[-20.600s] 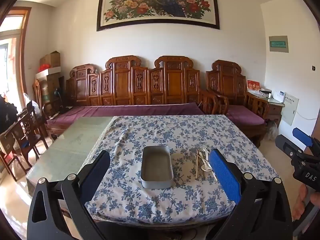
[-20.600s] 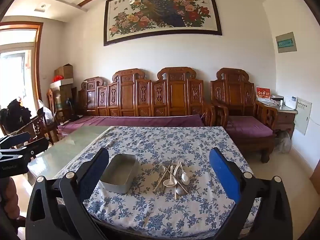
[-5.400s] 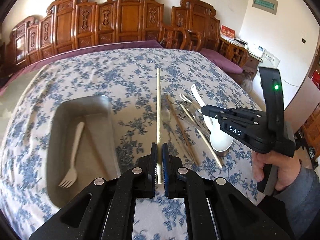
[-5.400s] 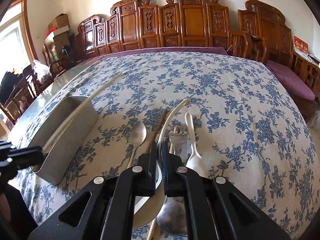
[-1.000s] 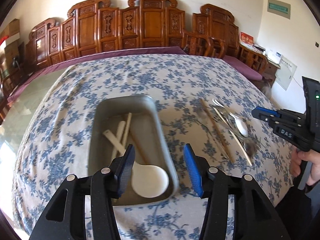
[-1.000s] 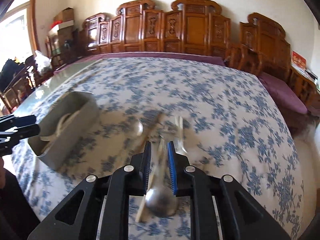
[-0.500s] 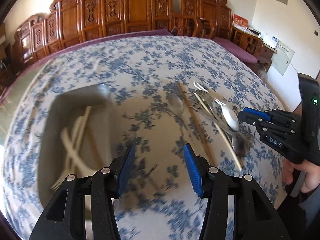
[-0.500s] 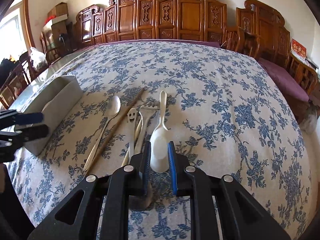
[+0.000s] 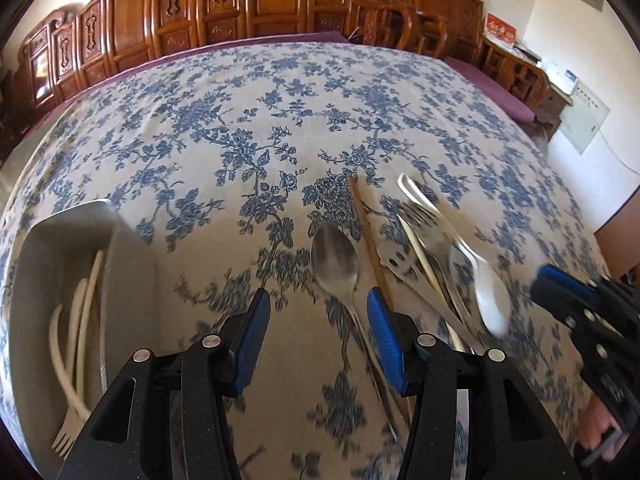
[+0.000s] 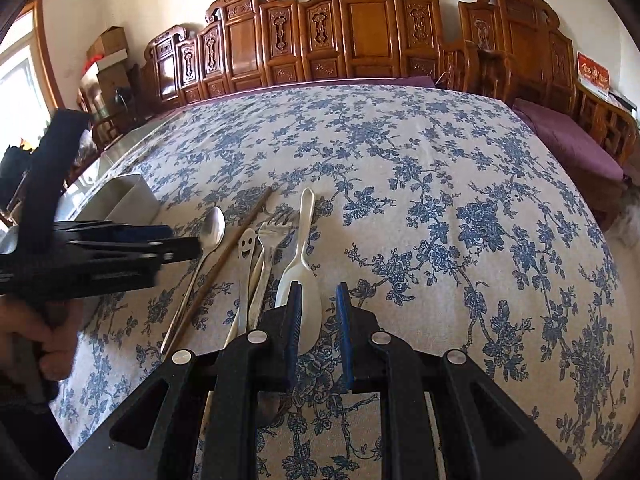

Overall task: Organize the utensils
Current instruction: 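Grasp a white plastic spoon with the right gripper while the left grasps a metal spoon, then lift the metal spoon with the left gripper over the grey tray while the right holds the white spoon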

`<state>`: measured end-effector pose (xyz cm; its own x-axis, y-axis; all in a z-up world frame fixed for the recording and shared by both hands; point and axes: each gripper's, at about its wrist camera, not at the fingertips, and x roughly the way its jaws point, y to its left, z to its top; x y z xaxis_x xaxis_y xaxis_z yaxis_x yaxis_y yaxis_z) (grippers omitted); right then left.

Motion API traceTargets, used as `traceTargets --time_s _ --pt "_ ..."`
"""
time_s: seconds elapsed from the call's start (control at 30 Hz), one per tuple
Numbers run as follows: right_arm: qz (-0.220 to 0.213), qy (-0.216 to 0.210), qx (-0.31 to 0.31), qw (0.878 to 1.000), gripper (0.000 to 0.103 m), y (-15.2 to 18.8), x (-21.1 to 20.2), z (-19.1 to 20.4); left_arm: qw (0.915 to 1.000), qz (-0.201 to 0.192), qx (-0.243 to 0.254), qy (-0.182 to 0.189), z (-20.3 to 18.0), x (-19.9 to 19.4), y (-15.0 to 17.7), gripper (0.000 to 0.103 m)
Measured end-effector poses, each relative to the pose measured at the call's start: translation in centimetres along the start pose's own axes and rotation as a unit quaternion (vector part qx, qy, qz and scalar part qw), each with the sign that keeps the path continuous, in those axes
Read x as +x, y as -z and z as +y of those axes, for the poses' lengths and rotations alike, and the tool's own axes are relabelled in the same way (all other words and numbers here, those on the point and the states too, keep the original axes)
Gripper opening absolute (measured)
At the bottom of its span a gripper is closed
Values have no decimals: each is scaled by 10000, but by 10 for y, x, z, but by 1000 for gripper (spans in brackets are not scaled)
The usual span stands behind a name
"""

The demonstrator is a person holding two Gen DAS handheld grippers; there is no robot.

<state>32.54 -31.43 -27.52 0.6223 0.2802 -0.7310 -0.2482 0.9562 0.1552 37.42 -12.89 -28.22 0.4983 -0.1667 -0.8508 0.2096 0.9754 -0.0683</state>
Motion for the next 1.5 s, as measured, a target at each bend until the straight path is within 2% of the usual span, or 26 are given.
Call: traceTargets --time_s 0.4,0.47,0.5,0.53,0.77,1.17,1.4,1.5 --pt "-65 -119 157 9998 19 -3 -3 -3 9991 82 91 -402 -13 24 -17 48" --pt "-59 -124 141 9998 19 -4 -2 -2 9991 60 95 -403 -13 24 -18 40" --pt "-57 -127 138 9998 19 -3 -2 -2 9992 42 104 -397 -13 23 -19 27" --pt "-51 -127 137 9998 19 -3 -1 -2 9992 50 101 -394 -12 23 -18 28" --pt "37 -156 230 9996 19 -4 9 -7 9998 -105 65 -182 -6 6 -9 27" --pt "106 -212 106 9997 19 -32 40 7 9966 -778 156 219 -6 -62 0 27" --pt "645 21 -20 9979 19 -36 70 12 9936 -1040 166 417 -5 -79 4 27" --pt "670 77 -94 9977 19 -37 72 14 9923 -1129 156 479 -5 -84 5 27"
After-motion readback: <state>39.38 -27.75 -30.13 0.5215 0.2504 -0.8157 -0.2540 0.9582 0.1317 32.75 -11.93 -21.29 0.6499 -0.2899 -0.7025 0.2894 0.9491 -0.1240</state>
